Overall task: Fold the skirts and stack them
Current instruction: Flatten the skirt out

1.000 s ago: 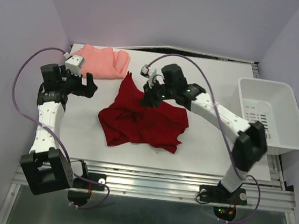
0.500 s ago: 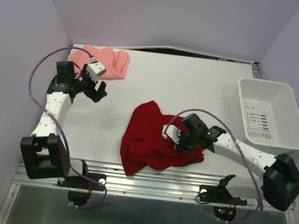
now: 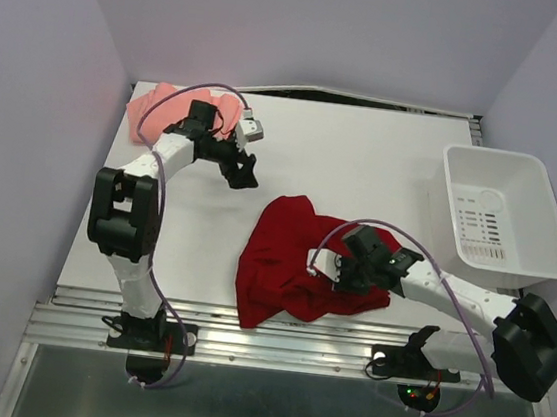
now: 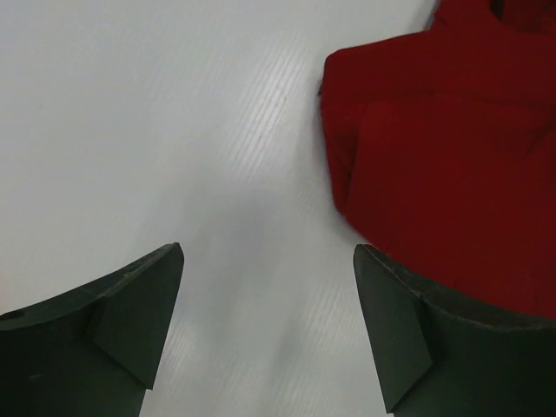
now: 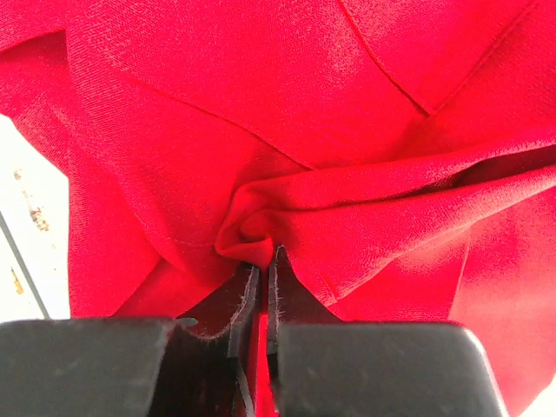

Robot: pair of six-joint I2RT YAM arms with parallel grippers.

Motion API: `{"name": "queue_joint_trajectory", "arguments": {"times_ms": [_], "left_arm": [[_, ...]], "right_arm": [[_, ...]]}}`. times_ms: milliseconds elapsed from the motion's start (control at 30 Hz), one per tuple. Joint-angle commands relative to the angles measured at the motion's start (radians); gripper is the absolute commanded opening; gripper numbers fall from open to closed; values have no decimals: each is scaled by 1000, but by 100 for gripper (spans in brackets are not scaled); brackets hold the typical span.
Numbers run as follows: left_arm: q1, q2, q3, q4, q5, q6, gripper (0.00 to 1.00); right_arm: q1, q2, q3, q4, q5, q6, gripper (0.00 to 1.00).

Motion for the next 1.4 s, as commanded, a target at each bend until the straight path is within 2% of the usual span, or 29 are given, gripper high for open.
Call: {"name": "queue_joint_trajectory", "arguments": {"times_ms": [0, 133, 400, 533, 633, 733, 767, 833, 867, 900, 933, 1000, 1100, 1200, 1300, 1333, 1367], "left_arm": [[-105, 16, 120, 58, 61, -124, 93], [-190, 142, 275, 43, 81, -179, 93], [-319, 334, 364, 75, 78, -270, 93], [-360, 374, 378, -46, 100, -186, 93], [-365, 377, 353, -106, 94, -153, 89], [-376, 334, 226, -52, 35, -173, 75], [-379, 307, 202, -35, 28, -175, 64], [-383, 286, 168, -18, 26, -179, 51], [-379, 265, 149, -12, 26, -178, 36], [-376, 248, 139, 5, 23, -178, 30], [-368, 202, 120, 21, 17, -205, 16], [-331, 155, 115, 57, 5, -228, 2], [-267, 63, 154, 92, -60, -233, 0], [-195, 6, 249, 80, -83, -248, 0], [-113, -53, 336, 51, -92, -231, 0], [-89, -71, 345, 46, -113, -216, 0], [-80, -92, 350, 46, -129, -199, 0]], "right_arm": [[-2, -3, -56, 17, 79, -28, 1], [-2, -32, -80, 23, 97, -43, 1], [-2, -90, -115, 24, 132, -72, 1], [-2, -110, -114, 17, 145, -69, 1], [-2, -130, -117, 14, 175, -68, 1], [-2, -147, -112, 11, 177, -61, 1], [-2, -145, -111, 12, 180, -60, 1], [-2, -144, -105, 14, 189, -54, 1], [-2, -139, -97, 14, 191, -54, 1], [-2, -138, -94, 14, 192, -54, 1], [-2, -136, -89, 17, 194, -57, 1], [-2, -133, -76, 21, 208, -63, 1], [-2, -124, -42, 55, 240, -87, 1], [-76, -93, 31, 96, 234, -98, 1], [-196, 3, 225, 99, 167, -91, 1], [-272, 57, 280, 100, 159, -89, 1], [-305, 83, 397, 100, 124, -89, 1]]}}
